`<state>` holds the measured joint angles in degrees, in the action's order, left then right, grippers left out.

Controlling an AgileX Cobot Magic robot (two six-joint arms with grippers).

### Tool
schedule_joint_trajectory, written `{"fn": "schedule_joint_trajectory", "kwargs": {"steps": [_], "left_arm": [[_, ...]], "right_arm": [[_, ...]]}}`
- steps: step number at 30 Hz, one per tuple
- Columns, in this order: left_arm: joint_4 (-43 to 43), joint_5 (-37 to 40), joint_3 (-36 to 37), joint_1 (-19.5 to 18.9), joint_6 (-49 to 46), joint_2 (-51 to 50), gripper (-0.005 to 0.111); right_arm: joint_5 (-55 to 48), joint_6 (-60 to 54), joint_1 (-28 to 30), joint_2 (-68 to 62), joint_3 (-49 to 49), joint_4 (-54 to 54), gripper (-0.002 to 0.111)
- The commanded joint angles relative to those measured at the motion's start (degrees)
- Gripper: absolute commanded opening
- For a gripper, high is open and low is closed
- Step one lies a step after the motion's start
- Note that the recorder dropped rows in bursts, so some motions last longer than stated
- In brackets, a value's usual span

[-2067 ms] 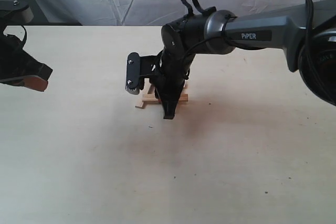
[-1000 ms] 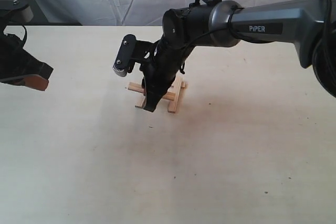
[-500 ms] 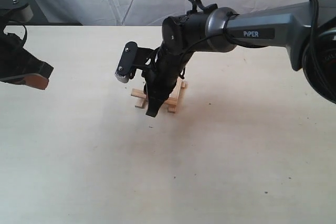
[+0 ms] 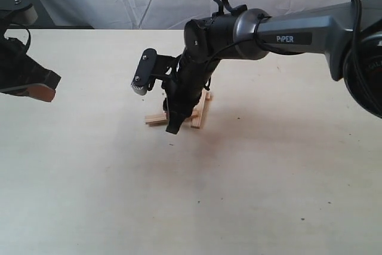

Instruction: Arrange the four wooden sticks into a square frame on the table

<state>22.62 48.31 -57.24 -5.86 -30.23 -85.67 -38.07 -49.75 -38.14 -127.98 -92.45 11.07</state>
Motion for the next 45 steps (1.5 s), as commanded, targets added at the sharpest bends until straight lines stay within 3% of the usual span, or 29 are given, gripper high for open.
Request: {"fn": "schedule_joint_trajectory", "kwargs": {"steps": [1, 3, 5, 6, 7, 12, 14, 18, 23, 27, 45], "left_arm": [[1.45, -0.96, 0.17, -0.26, 0.3, 0.3, 0.0], [2.39, -1.73, 0.17, -0.26, 0.3, 0.3, 0.0], [6.18, -3.62, 0.17, -0.26, 0.3, -0.42, 0.0], [9.31, -4.44, 0.17, -0.26, 0.3, -1.96, 0.0], [10.56, -4.9, 0.17, -0.26, 0.3, -3.2, 0.0], [21.25, -7.45, 0.17, 0.43, -2.03, -14.78, 0.0], [21.51, -7.46, 0.17, 3.08, -2.04, -18.15, 0.0], [24.36, -15.37, 0.17, 8.9, -1.69, -23.36, 0.0], [26.73, -23.4, 0.17, 12.83, -1.69, -26.0, 0.0], [28.11, -28.79, -0.06, 13.7, -1.69, -26.89, 0.0], [30.9, -31.46, -3.85, 16.86, -1.92, -31.01, 0.0]], "right_arm": [[-2.56, 7.56, 0.16, 1.58, -3.57, -0.06, 0.036], [-5.02, 12.92, 0.9, 1.95, -6.19, -0.58, 0.034], [-8.73, 19.16, 2.97, 1.95, -8.97, -0.34, 0.02], [-10.25, 22.36, 4.64, 1.95, -9.21, -0.05, 0.004], [-11.28, 24.89, 5.6, 1.95, -9.21, -0.05, 0.0], [-14.96, 29.87, 9.64, -0.66, -9.21, 7.41, 0.0], [-13.69, 30.05, 8.93, -1.79, -9.21, 7.72, 0.0], [-13.23, 30.31, 8.83, -2.62, -9.21, 9.28, 0.0], [-15.2, 38.85, 8.94, -2.65, -9.21, -1.1, 0.0], [-16.38, 40.24, 8.94, -2.65, -9.21, -3.52, 0.0], [-15.59, 41.02, 8.94, -5.48, -9.11, -2.18, 0.0]]}}
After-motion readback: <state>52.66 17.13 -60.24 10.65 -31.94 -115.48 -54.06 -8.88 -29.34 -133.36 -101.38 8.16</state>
